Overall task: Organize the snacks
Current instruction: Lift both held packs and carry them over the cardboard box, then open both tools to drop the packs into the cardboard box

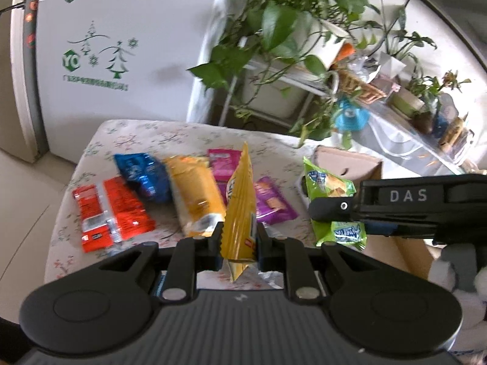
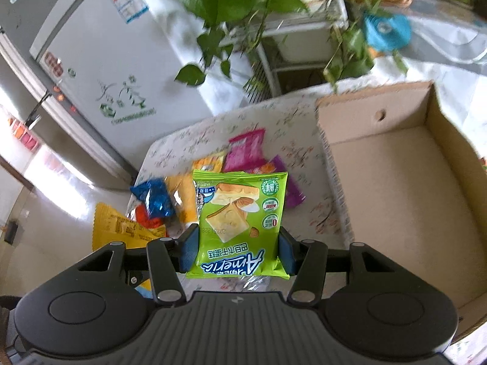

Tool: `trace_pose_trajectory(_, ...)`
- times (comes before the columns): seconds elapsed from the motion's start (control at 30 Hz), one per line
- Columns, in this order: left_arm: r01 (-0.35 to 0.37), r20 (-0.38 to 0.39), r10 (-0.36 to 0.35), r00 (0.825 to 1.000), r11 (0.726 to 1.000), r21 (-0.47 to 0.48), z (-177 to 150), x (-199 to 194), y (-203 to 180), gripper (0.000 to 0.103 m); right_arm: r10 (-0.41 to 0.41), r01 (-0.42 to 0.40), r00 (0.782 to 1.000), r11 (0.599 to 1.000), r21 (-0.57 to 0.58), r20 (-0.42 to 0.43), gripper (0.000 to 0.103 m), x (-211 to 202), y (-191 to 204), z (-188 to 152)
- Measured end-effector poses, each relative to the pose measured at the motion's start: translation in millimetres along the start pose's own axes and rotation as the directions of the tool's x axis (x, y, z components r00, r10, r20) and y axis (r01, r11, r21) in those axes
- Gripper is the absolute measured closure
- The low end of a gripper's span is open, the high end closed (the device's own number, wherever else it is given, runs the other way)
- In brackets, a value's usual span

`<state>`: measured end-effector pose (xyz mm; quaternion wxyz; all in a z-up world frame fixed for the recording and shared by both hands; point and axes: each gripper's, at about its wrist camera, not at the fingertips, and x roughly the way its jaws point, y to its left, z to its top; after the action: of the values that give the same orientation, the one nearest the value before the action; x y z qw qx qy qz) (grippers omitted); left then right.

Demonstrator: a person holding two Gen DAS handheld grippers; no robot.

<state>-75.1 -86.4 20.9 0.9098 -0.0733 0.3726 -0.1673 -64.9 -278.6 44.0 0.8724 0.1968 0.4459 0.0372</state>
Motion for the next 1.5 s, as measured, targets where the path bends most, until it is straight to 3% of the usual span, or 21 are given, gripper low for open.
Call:
trace_pose_trajectory(0.43, 0.088, -0.009, -0.087, 0.996, 0.994, 0.068, 8.5, 11.3, -64.1, 0.086, -0.109, 0.097, 0.989, 0.988, 0.119, 0.101, 0.043, -34.3, -45.0, 12.7)
trace_pose_trajectory(0.63, 0.126, -0.025, -0.124, 0.992, 0.988, 0.090, 11.0, 23.3, -96.9, 0.086, -0.121, 0.088, 0.982, 0.973, 0.215, 0.146, 0.043, -51.9, -68.4, 15.9)
trace_pose_trajectory(0.9, 0.175, -0.073, -0.167, 0.983, 0.976, 0.128, 11.7, 43.0, -138.6, 0.086, -0.153, 0.075, 0.969, 0.930, 0.359, 0.192, 0.043, -73.6, -107.1, 18.2)
trace_pose_trajectory(1.27, 0.219, -0.189, -0.183, 0.965, 0.957, 0.191, -5.3, 76.7, -186.3, 0.084, -0.224, 0.112, 0.960, 0.860, 0.498, 0.170, 0.042, -76.9, -135.9, 11.4)
trace_pose_trajectory(1.33, 0.227, -0.199, -0.187, 0.962, 0.953, 0.200, -7.7, 78.0, -190.8, 0.078, -0.230, 0.113, 0.958, 0.850, 0.514, 0.170, 0.039, -77.9, -138.7, 10.7)
trace_pose_trajectory(1.4, 0.230, -0.189, -0.191, 0.963, 0.948, 0.218, -9.2, 75.9, -193.1, 0.063, -0.241, 0.121, 0.956, 0.842, 0.525, 0.166, 0.027, -78.6, -139.9, 10.7)
trace_pose_trajectory(1.43, 0.225, -0.181, -0.186, 0.966, 0.948, 0.225, -8.7, 74.9, -193.1, 0.057, -0.244, 0.121, 0.955, 0.840, 0.529, 0.169, 0.026, -78.8, -140.3, 10.6)
trace_pose_trajectory(1.5, 0.210, -0.176, -0.173, 0.969, 0.951, 0.225, -7.5, 72.8, -190.7, 0.035, -0.241, 0.109, 0.954, 0.836, 0.537, 0.181, 0.023, -80.6, -141.2, 10.4)
